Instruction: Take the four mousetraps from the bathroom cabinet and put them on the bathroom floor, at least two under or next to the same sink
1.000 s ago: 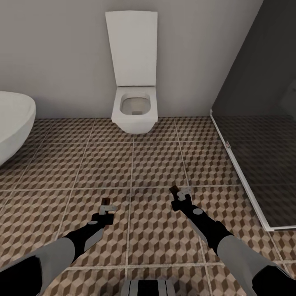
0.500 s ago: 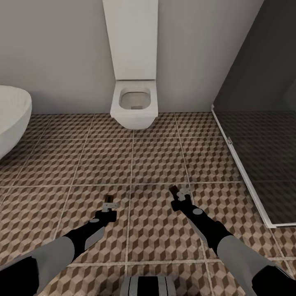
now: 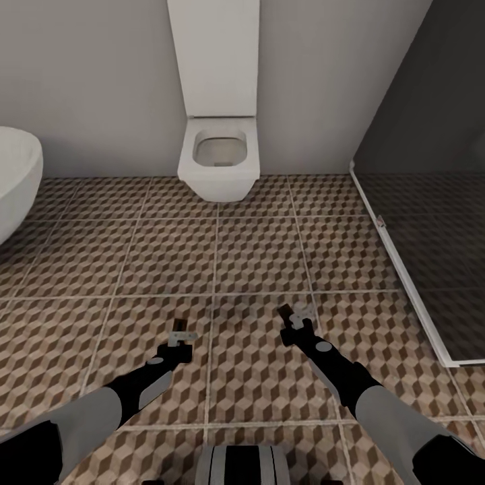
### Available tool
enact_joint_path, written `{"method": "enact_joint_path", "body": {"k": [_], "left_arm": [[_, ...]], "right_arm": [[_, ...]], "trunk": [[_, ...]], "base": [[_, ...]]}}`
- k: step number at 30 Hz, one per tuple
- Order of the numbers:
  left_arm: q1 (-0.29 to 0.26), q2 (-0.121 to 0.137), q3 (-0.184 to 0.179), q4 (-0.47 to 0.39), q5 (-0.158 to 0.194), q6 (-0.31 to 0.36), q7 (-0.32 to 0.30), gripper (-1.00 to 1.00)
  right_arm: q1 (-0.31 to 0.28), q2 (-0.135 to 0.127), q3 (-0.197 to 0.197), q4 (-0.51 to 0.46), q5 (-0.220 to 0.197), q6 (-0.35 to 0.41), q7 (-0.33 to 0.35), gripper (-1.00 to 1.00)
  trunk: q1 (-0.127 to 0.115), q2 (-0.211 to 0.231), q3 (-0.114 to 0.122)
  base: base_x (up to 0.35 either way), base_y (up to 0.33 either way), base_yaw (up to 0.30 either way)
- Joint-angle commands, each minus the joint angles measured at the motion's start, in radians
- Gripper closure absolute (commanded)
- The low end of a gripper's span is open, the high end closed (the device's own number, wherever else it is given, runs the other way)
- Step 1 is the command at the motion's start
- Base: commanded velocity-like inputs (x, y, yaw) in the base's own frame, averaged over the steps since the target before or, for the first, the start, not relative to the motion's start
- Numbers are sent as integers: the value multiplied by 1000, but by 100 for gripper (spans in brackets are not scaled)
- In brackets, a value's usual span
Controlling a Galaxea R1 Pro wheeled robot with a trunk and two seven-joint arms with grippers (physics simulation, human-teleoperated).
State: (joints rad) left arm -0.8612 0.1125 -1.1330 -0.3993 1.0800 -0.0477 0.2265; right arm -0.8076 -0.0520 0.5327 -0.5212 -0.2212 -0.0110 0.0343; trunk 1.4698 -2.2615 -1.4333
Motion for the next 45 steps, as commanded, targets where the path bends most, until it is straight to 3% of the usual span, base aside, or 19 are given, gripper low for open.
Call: {"method": "enact_joint_path", "body": {"k": [1, 16, 18, 23, 26, 28, 30, 31, 32, 33, 35, 36, 38, 40, 43, 45], "left_arm": [[-1, 1, -8, -2, 10, -4, 7, 100], [-1, 13, -8, -78, 9, -3, 32, 100], [-1, 27, -9, -127, 8, -2, 35, 100], [-1, 98, -1, -302, -11, 3, 38, 100], [-1, 116, 70, -373, -28, 22, 39, 100], [-2, 109, 184, -398, -53, 100, 38, 100], [-3, 94, 318, -410, -119, 238, 37, 100], [-4, 89, 352, -412, -144, 273, 37, 100], [-11, 75, 419, -414, -204, 333, 36, 100], [-16, 67, 450, -415, -239, 357, 36, 100], [-43, 27, 554, -415, -391, 417, 36, 100], [-50, 15, 575, -414, -429, 426, 36, 100], [-82, -30, 643, -407, -564, 462, 37, 100], [-109, -56, 679, -397, -635, 511, 38, 100], [-132, -76, 708, -368, -699, 562, 39, 100], [-138, -81, 714, -339, -716, 552, 38, 100]], "right_arm": [[-1, -1, 5, 0, -12, -1, 3, 100], [-1, -2, 5, 0, -12, -14, 3, 100], [-1, -1, 6, 0, -12, -28, 2, 100], [-1, 0, 6, -6, -9, -53, 2, 100], [-1, 1, 5, -14, -6, -55, -2, 100], [-1, 1, 5, -18, -4, -51, -3, 100], [-1, 1, 4, -26, -2, -44, -4, 100], [-1, 1, 4, -30, -1, -40, -4, 100], [-1, 1, 4, -41, -1, -28, -5, 100], [-1, 1, 4, -47, -1, -18, -6, 100], [-3, 0, 3, -86, 0, 39, -5, 100], [-4, 0, 3, -99, 0, 57, -5, 100], [-13, 1, 3, -149, 2, 124, -5, 100], [-28, 2, 3, -170, 3, 156, -6, 100], [-52, 8, 3, -185, 3, 178, -5, 100], [-59, 11, 3, -186, 3, 181, -5, 100]], "trunk": [[4, -8, -5], [57, -106, -67], [57, -106, -67], [57, -106, -68], [57, -106, -68], [57, -106, -68], [57, -106, -68], [57, -106, -68], [57, -106, -68], [57, -106, -68], [57, -106, -68], [57, -106, -68], [57, -106, -68], [57, -106, -68], [57, -106, -68], [57, -106, -68]], "base": [[0, 0, 0], [0, 0, 0], [0, 0, 0], [0, 0, 0], [0, 0, 0], [0, 0, 0], [0, 0, 0], [0, 0, 0], [0, 0, 0], [0, 0, 0], [0, 0, 0], [0, 0, 0], [0, 0, 0], [0, 0, 0], [0, 0, 0], [0, 0, 0]]}}
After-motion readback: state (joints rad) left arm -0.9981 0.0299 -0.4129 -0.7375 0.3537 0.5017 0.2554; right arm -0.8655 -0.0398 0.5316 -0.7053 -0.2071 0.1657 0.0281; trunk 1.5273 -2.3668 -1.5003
